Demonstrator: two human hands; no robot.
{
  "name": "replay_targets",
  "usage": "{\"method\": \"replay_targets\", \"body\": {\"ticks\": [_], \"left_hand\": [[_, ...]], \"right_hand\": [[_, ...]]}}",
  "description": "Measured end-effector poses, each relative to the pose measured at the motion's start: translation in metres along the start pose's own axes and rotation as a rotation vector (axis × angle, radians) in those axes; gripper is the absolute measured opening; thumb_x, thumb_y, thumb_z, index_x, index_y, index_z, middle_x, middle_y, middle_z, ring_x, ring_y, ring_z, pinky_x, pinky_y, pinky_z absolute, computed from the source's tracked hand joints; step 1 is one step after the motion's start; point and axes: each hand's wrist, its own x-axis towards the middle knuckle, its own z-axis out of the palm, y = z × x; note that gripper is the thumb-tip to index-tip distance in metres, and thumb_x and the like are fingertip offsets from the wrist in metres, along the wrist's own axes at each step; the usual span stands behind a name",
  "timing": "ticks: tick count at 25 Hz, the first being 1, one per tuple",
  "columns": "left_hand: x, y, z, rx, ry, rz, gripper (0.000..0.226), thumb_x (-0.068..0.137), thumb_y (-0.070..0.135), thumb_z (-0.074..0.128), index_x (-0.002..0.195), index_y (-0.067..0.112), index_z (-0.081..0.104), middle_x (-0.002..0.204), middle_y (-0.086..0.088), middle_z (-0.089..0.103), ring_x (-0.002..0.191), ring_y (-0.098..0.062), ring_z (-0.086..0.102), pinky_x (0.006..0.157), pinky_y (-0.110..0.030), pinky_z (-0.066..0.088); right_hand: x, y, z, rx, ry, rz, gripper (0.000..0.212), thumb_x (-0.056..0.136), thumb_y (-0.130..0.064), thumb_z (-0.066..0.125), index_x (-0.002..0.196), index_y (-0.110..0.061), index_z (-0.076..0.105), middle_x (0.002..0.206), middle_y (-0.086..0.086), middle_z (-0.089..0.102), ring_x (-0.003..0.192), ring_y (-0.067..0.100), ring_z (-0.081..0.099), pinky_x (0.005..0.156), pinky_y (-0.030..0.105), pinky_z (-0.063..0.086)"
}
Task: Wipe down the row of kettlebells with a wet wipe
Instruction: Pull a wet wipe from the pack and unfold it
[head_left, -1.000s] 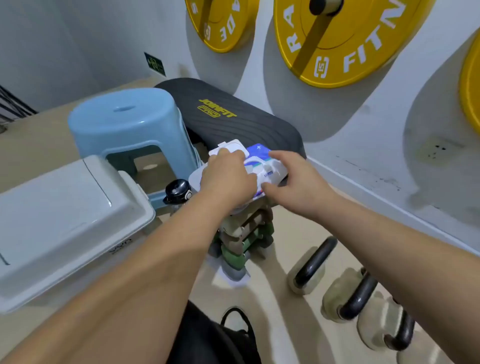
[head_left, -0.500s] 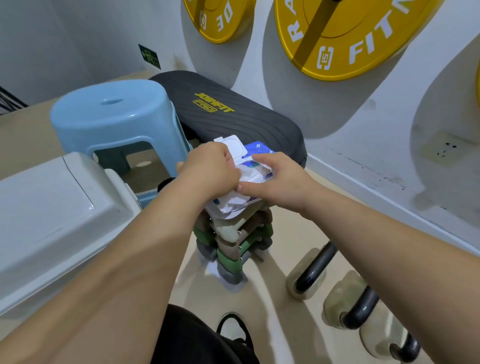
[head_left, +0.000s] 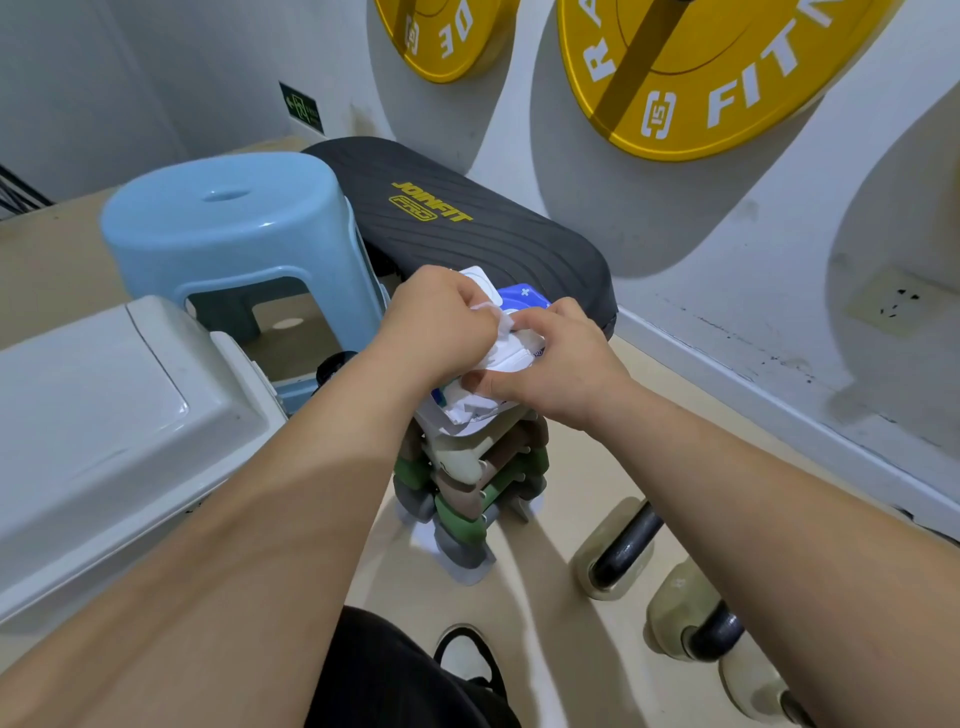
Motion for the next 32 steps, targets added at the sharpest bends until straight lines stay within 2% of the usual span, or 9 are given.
{"method": "replay_targets", "body": {"ticks": [7, 10, 12, 16, 19, 21, 24, 28, 32], "left_hand": [[0.003, 0.009, -0.002, -0.11, 0.297, 0.183, 0.021, 0.096, 0.023, 0.058, 0.084, 0.02, 0.075, 0.077, 0.007, 0.071, 0.079, -0.016, 0.066, 0.076, -0.035, 0.056], [0.003, 0.022, -0.01, -0.259, 0.521, 0.313, 0.021, 0.1, 0.022, 0.054, 0.091, 0.017, 0.073, 0.077, 0.014, 0.065, 0.077, -0.007, 0.061, 0.07, -0.025, 0.051], [0.001, 0.027, -0.013, -0.316, 0.584, 0.34, 0.02, 0.102, 0.024, 0.052, 0.099, 0.018, 0.071, 0.079, 0.019, 0.061, 0.079, -0.004, 0.058, 0.068, -0.018, 0.047], [0.004, 0.018, -0.008, -0.268, 0.485, 0.205, 0.016, 0.105, 0.027, 0.046, 0.095, 0.022, 0.058, 0.076, 0.017, 0.056, 0.076, -0.006, 0.053, 0.068, -0.027, 0.043], [0.005, 0.013, -0.001, -0.292, 0.378, 0.088, 0.015, 0.105, 0.026, 0.045, 0.095, 0.022, 0.055, 0.078, 0.016, 0.055, 0.077, -0.009, 0.053, 0.066, -0.023, 0.038], [0.004, 0.018, -0.001, -0.371, 0.392, 0.138, 0.014, 0.105, 0.024, 0.047, 0.095, 0.02, 0.057, 0.079, 0.016, 0.057, 0.074, 0.0, 0.053, 0.062, -0.012, 0.038], [-0.002, 0.032, -0.01, -0.366, 0.469, 0.28, 0.013, 0.105, 0.025, 0.048, 0.096, 0.022, 0.058, 0.079, 0.017, 0.056, 0.074, 0.005, 0.053, 0.063, -0.008, 0.04], [-0.011, 0.051, -0.022, -0.401, 0.623, 0.421, 0.013, 0.106, 0.021, 0.049, 0.095, 0.021, 0.057, 0.078, 0.018, 0.053, 0.078, 0.01, 0.052, 0.067, -0.007, 0.041], [-0.019, 0.062, -0.032, -0.509, 0.707, 0.49, 0.011, 0.106, 0.019, 0.047, 0.099, 0.021, 0.055, 0.084, 0.016, 0.055, 0.082, 0.009, 0.053, 0.072, -0.009, 0.043]], "right_hand": [[0.001, -0.002, -0.003, -0.027, -0.005, -0.005, 0.074, 0.06, -0.063, 0.088, 0.125, -0.04, 0.062, 0.113, -0.009, 0.042, 0.119, 0.016, 0.045, 0.093, 0.047, 0.052], [0.002, -0.001, -0.002, -0.024, -0.009, -0.006, 0.082, 0.059, -0.064, 0.088, 0.132, -0.037, 0.06, 0.119, -0.01, 0.042, 0.124, 0.016, 0.043, 0.096, 0.049, 0.052], [0.002, -0.001, -0.002, -0.02, -0.017, -0.007, 0.084, 0.059, -0.065, 0.087, 0.133, -0.036, 0.059, 0.12, -0.009, 0.042, 0.125, 0.016, 0.043, 0.096, 0.049, 0.052], [0.003, -0.002, -0.005, 0.016, -0.017, -0.026, 0.087, 0.055, -0.061, 0.09, 0.133, -0.035, 0.06, 0.125, -0.01, 0.049, 0.124, 0.016, 0.051, 0.098, 0.048, 0.052], [0.001, 0.0, -0.006, 0.323, 0.01, -0.068, 0.085, 0.058, -0.051, 0.093, 0.135, -0.032, 0.061, 0.13, -0.015, 0.063, 0.122, 0.012, 0.061, 0.103, 0.042, 0.053], [0.002, 0.004, -0.003, 0.406, -0.016, -0.079, 0.074, 0.063, -0.05, 0.089, 0.131, -0.034, 0.063, 0.122, -0.016, 0.071, 0.118, 0.009, 0.065, 0.103, 0.041, 0.053], [0.004, 0.008, 0.005, 0.377, -0.016, -0.04, 0.065, 0.062, -0.051, 0.084, 0.122, -0.036, 0.067, 0.115, -0.018, 0.074, 0.114, 0.007, 0.067, 0.102, 0.041, 0.054], [0.006, 0.005, 0.008, 0.315, -0.008, -0.029, 0.077, 0.053, -0.062, 0.079, 0.125, -0.044, 0.061, 0.115, -0.024, 0.071, 0.115, 0.015, 0.065, 0.1, 0.043, 0.053], [0.006, 0.007, 0.007, 0.343, -0.046, -0.013, 0.082, 0.055, -0.059, 0.083, 0.131, -0.04, 0.06, 0.117, -0.022, 0.069, 0.12, 0.015, 0.062, 0.105, 0.042, 0.051]]}}
